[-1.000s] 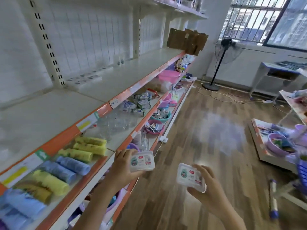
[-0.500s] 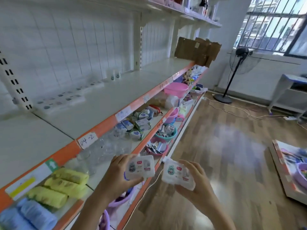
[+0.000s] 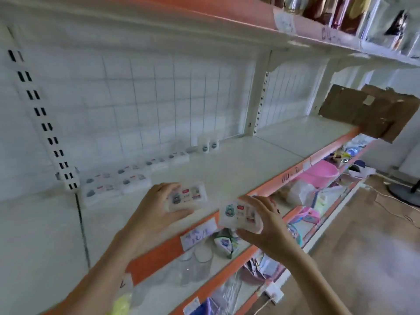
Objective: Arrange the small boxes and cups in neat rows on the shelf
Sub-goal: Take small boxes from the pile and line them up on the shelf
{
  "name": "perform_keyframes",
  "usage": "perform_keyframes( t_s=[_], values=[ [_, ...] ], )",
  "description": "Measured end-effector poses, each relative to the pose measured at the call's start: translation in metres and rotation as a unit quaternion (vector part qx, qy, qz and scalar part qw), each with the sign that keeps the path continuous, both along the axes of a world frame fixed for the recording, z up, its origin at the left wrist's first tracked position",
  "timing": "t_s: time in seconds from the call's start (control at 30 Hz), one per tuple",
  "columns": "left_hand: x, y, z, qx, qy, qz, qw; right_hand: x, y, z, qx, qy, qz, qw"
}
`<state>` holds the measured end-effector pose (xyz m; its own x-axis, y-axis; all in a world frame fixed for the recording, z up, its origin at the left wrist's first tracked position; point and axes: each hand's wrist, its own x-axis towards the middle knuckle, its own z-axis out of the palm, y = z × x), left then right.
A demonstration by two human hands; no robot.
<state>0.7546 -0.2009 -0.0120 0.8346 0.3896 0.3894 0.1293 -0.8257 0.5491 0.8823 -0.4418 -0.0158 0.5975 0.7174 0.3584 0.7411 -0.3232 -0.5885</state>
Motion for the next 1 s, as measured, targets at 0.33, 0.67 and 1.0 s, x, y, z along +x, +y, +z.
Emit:
perform_keyframes(
  t_s=[0.33, 0.67, 1.0],
  values=[
    [0.075, 0.088, -0.014, 0.133, 0.084, 0.200, 0.967, 0.152, 0.164, 0.001, -0.065, -0.023, 0.182, 0.981],
    [0.076, 0.099, -0.045, 0.194, 0.121, 0.344, 0.911, 0.197, 0.247, -0.026, -0.074, -0.037, 0.302, 0.950],
    [0.086, 0.102, -0.059, 0.172, 0.095, 0.363, 0.911, 0.198, 0.259, -0.046, -0.016, -0.006, 0.315, 0.949]
  ],
)
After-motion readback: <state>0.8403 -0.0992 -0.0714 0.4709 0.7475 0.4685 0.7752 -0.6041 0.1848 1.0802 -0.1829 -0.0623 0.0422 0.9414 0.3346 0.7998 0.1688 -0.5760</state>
